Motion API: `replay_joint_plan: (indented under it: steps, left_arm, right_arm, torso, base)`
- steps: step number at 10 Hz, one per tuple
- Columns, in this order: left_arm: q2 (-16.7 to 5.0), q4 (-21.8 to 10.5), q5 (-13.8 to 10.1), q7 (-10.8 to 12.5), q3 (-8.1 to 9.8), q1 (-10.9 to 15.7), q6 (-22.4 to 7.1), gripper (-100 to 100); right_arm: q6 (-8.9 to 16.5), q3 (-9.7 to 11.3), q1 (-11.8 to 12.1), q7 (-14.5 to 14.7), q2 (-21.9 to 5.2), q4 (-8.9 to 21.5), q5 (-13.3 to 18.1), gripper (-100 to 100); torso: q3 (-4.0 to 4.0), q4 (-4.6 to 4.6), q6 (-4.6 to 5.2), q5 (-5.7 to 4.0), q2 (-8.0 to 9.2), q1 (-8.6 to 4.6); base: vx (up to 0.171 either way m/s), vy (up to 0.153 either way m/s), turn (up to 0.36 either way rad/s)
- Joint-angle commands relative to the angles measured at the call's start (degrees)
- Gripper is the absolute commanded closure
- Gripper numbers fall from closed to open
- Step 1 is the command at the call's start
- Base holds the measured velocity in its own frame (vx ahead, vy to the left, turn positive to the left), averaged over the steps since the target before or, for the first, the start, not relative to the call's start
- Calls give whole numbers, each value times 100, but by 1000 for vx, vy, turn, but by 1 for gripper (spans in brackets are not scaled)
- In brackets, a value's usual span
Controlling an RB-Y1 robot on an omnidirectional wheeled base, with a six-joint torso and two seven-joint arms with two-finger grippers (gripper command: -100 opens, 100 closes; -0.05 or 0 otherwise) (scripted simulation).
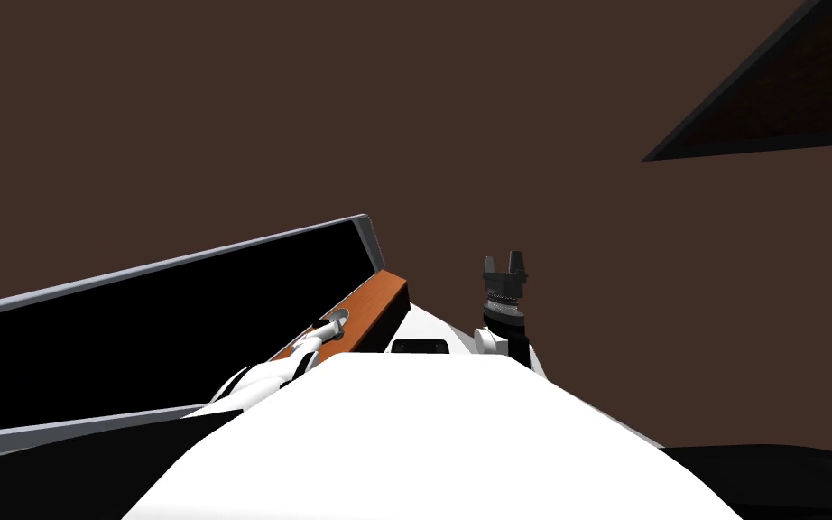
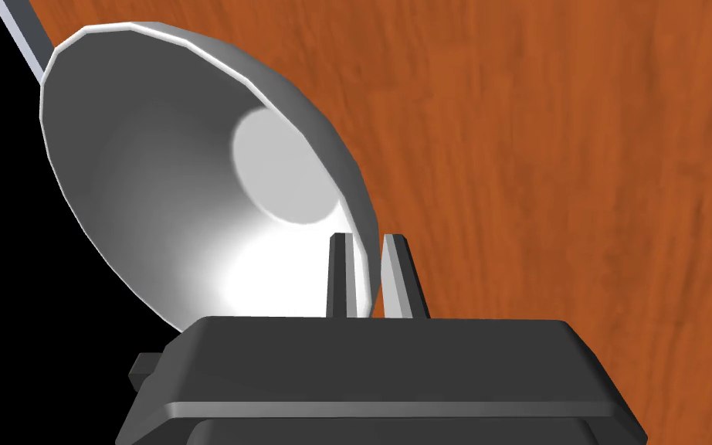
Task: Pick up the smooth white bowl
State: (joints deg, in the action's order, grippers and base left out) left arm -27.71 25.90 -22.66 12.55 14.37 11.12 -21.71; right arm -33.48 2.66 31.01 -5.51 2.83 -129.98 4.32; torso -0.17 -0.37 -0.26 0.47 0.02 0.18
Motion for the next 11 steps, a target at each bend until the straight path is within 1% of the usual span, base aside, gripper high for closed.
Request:
replay_joint_plan:
  steps: [1,2,3,4,5,6,8,10,11]
  left_arm:
    - [161,286,101,-64,95,-114,-220,100]
    - [161,296,101,-64,95,-114,-220,100]
    - [161,476,101,-64,95,-114,-220,100]
    - [161,505,101,-64,95,-114,-220,100]
    - [310,840,240,-134,191,-253,-401,100]
    - [458,1077,379,-204,288,-391,-582,100]
    - [458,1295,379,-204,288,-391,-582,100]
    - [754,1818,656,-344,480,-669,-944,100]
    - [754,1994,656,-344,480,-669,-944,100]
  right_arm:
    - [0,0,0,0,0,0,0,0]
    - [0,0,1,0,0,0,0,0]
    - [0,0,0,0,0,0,0,0]
    - [0,0,0,0,0,0,0,0]
    - [0,0,0,0,0,0,0,0]
    - [0,0,1,0,0,0,0,0]
    - [0,0,0,0,0,0,0,0]
    - [0,0,1,0,0,0,0,0]
    - [0,-1,1,0,0,0,0,0]
  torso:
    - [0,0,0,0,0,0]
    - [-5,-6,-1,13,-3,6]
    - [-6,-9,-3,19,-2,8]
    - [-2,-5,4,19,0,9]
    - [1,-2,3,17,6,8]
    - [-2,-6,-4,20,2,12]
    - [-10,-8,1,20,-12,14]
    - [-8,-11,-3,22,-6,13]
    - [-15,-16,-8,24,-14,17]
  base:
    - [32,10,126]
    - [29,3,112]
    - [8,-4,17]
    - [0,-2,-30]
    - [25,13,144]
    - [69,18,240]
    - [39,0,34]
    - [53,10,172]
    - [48,3,107]
